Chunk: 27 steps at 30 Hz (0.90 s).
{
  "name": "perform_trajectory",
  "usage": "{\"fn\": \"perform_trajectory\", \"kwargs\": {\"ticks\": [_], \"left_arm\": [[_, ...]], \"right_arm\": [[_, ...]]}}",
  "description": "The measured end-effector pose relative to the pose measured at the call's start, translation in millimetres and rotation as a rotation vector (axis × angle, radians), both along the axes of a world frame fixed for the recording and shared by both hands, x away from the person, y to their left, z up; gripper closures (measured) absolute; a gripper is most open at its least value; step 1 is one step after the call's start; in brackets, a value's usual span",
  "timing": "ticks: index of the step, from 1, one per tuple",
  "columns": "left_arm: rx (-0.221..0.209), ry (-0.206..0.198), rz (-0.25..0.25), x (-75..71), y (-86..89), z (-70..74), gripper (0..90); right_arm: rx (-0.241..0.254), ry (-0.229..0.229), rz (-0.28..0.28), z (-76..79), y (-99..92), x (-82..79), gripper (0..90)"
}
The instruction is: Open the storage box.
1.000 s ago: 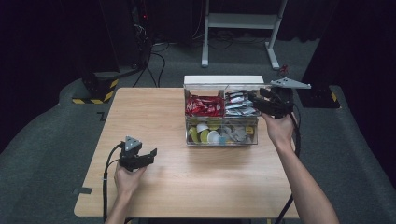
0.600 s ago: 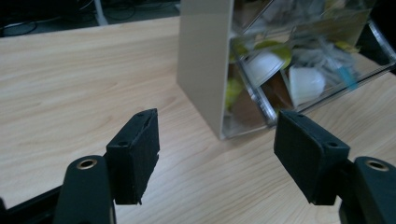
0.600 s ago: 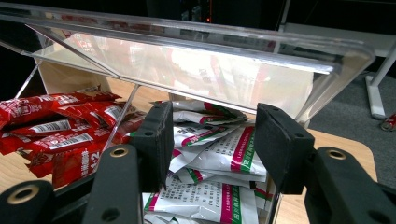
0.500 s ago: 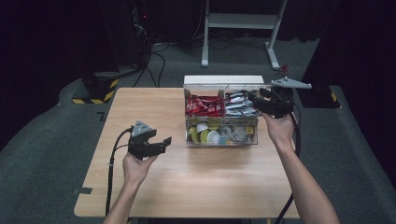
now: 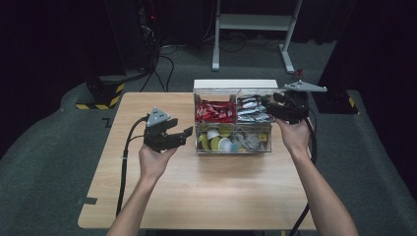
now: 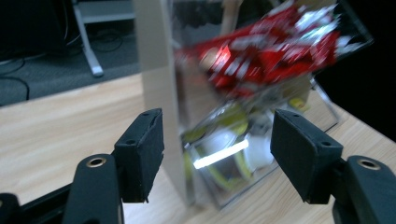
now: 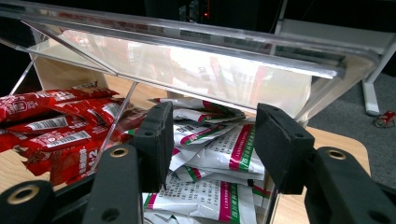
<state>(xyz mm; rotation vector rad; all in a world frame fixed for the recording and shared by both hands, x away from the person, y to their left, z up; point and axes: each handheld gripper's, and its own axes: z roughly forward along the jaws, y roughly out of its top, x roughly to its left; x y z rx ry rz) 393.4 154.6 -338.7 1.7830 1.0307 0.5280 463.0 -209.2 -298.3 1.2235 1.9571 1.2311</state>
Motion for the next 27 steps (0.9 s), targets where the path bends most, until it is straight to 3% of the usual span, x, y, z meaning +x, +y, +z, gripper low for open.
{"fn": "perform_trajectory", "kwargs": {"ticks": [6,14,17,22,24,27], "left_arm": [[0.009,-0.001,-0.007,13.4,-18.8,15.1,39.9],[0.047,0.019,0.025,32.0,-33.4,16.6,45.6],[0.076,0.016,0.044,38.9,-37.0,16.0,53.8],[0.086,0.024,0.054,42.9,-38.1,15.6,59.2],[0.124,0.013,0.054,43.3,-42.3,16.7,62.6],[0.134,0.015,0.057,44.0,-44.2,16.7,64.2]], "right_arm": [[0.001,0.003,0.003,0.2,-0.3,0.1,47.9],[-0.006,0.0,0.0,0.4,0.2,0.2,47.9],[-0.008,-0.001,0.0,0.2,0.3,0.0,48.0],[-0.007,0.0,-0.003,0.1,0.8,-0.4,48.0],[-0.011,-0.004,-0.001,-0.2,0.8,-0.3,47.9],[-0.01,-0.005,0.0,-0.4,0.6,-0.3,48.0]]}}
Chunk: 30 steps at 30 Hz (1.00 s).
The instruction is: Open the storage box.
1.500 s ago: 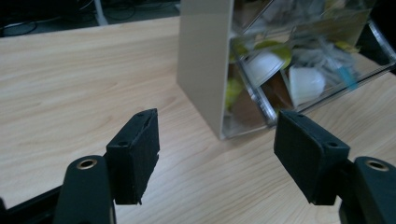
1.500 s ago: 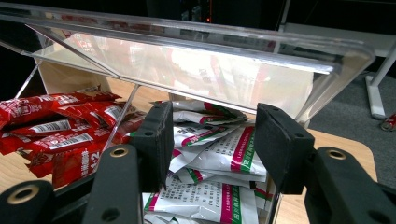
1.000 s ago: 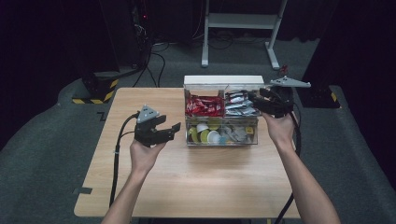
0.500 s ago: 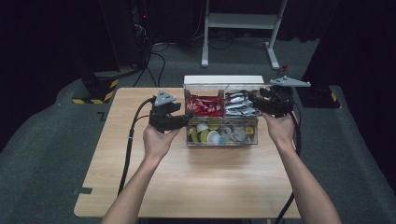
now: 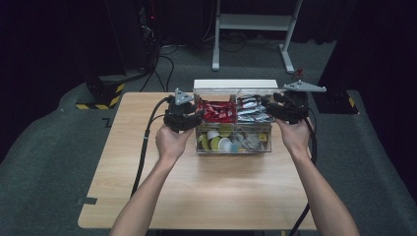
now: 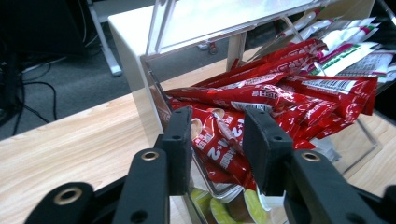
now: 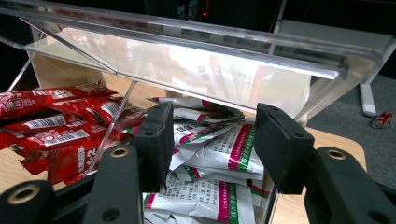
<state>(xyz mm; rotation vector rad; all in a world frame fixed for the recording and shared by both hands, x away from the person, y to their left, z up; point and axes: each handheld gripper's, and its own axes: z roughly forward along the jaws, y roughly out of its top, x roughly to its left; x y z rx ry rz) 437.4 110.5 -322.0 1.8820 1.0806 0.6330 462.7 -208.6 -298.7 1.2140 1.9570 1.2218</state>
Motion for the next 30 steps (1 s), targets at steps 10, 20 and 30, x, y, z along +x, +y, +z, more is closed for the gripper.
{"fn": "perform_trajectory", "kwargs": {"ticks": [10,20,30], "left_arm": [[0.049,0.01,-0.026,2.4,-5.5,-0.5,77.9],[0.039,0.02,-0.022,2.1,-2.8,3.5,88.2],[-0.012,-0.004,-0.045,-7.0,4.4,12.0,89.3]], "right_arm": [[0.001,-0.003,-0.003,-0.9,0.6,0.2,48.0],[0.006,-0.005,-0.003,-1.5,0.4,-0.2,47.8],[0.004,-0.006,-0.003,-1.7,0.4,-0.3,47.8]]}}
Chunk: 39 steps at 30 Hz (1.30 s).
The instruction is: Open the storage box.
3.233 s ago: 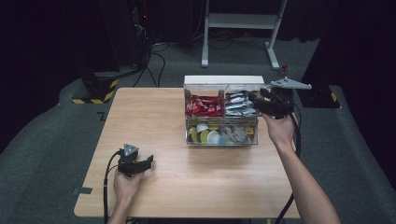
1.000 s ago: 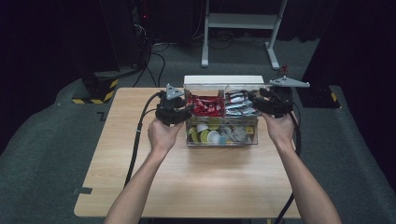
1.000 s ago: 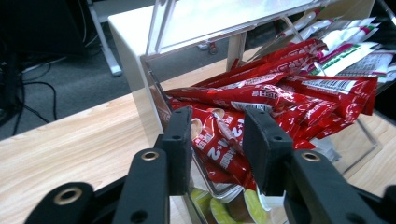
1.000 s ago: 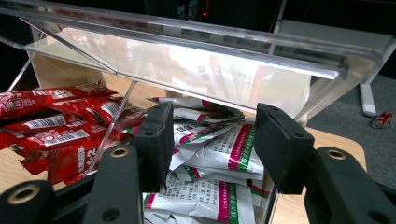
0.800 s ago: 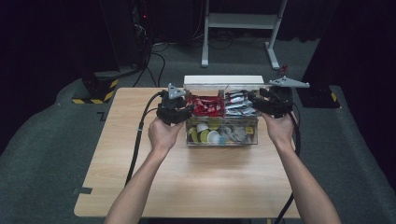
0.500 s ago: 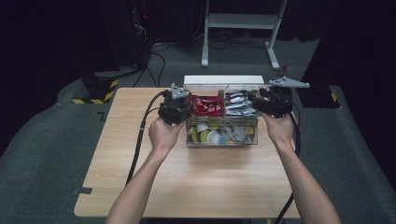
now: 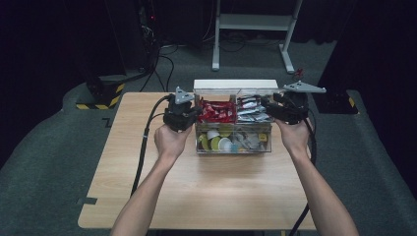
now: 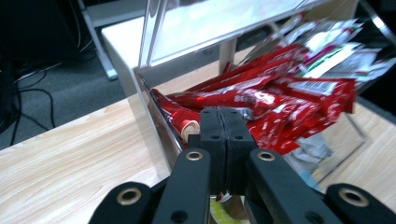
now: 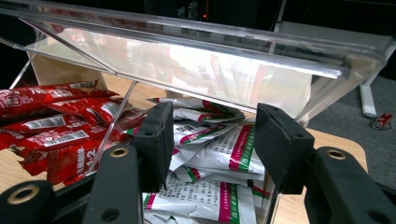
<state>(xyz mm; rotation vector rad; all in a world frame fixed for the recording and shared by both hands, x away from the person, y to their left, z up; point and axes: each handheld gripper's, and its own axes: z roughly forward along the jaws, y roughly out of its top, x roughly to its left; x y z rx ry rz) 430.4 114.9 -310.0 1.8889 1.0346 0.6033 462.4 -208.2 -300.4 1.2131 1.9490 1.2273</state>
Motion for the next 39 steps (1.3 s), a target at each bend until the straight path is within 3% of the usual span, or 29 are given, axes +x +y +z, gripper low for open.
{"fn": "perform_trajectory", "kwargs": {"ticks": [6,27,39], "left_arm": [[-0.053,-0.005,-0.002,-9.4,11.0,8.8,89.4],[-0.099,-0.068,-0.034,-39.5,32.3,23.8,89.6],[-0.156,-0.089,-0.027,-48.6,54.5,28.7,89.7]], "right_arm": [[0.027,0.001,0.013,-2.2,-2.3,2.1,47.7],[0.009,0.007,0.006,-1.3,-0.1,2.4,47.2],[0.003,0.011,0.002,-3.4,4.6,3.6,47.2]]}}
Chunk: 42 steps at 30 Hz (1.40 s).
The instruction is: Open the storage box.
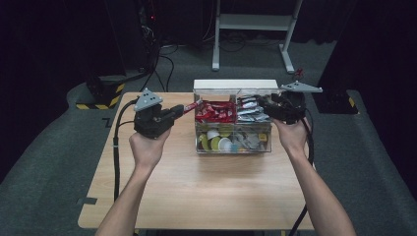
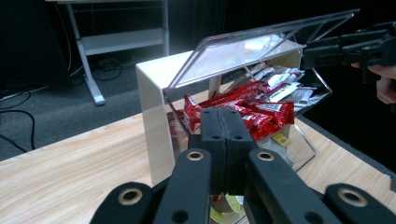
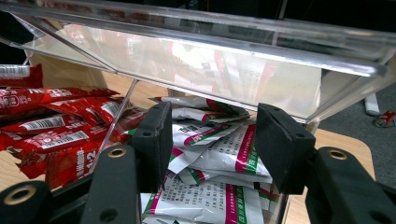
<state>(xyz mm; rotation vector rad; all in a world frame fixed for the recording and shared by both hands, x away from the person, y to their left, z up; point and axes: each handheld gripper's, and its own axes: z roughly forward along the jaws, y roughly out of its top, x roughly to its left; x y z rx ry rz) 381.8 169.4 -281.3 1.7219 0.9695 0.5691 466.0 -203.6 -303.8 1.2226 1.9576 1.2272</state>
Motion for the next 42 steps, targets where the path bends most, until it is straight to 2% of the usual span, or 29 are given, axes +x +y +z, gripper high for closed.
{"fn": "perform_trajectory", "kwargs": {"ticks": [3,8,15,24,27,36,42], "left_arm": [[-0.022,-0.003,0.002,-2.5,5.7,0.1,89.7],[-0.031,-0.009,0.011,-6.4,11.6,3.7,89.7],[-0.025,-0.022,0.018,-11.2,17.5,5.3,89.7],[-0.038,-0.034,0.021,-18.6,28.3,6.2,89.7],[-0.027,-0.034,0.04,-19.8,33.0,4.1,89.7],[-0.046,-0.021,0.078,-20.4,52.2,-4.0,89.7],[-0.028,-0.015,0.107,-19.8,58.9,-11.1,89.7]], "right_arm": [[-0.001,-0.003,0.0,-0.2,0.0,0.1,47.4],[0.007,-0.003,0.001,-0.7,-0.6,-0.1,47.4],[0.008,-0.003,0.006,-0.7,-1.6,0.3,47.6],[0.002,-0.005,0.002,-0.7,-0.4,0.0,47.5],[-0.011,-0.01,-0.001,-0.7,0.6,-0.3,47.3],[-0.011,-0.007,-0.003,-0.4,0.8,-0.3,47.2],[-0.014,0.001,-0.002,1.4,0.9,0.1,47.2]]}}
